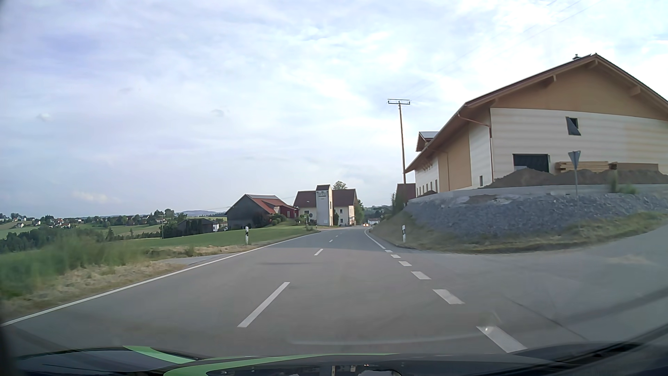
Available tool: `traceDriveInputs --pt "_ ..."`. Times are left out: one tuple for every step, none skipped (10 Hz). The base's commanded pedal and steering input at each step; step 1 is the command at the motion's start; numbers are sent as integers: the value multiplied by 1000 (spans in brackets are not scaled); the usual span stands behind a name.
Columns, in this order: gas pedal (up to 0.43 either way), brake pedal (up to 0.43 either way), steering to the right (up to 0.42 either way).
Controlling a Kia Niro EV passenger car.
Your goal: Follow the waypoints while adhering to traffic rules and regulations
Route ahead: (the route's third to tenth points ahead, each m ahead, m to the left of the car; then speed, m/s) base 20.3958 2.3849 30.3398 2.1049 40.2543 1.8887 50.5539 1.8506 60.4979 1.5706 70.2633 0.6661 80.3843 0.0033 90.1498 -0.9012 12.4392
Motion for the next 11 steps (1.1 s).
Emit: traceDriveInputs --pt "67 0 -3" --pt "67 0 -3" --pt "67 0 -2" --pt "67 0 -3" --pt "67 0 -3" --pt "67 0 -2" --pt "67 0 -2" --pt "67 0 -2" --pt "67 0 -1" --pt "67 0 -1" --pt "67 0 -2"
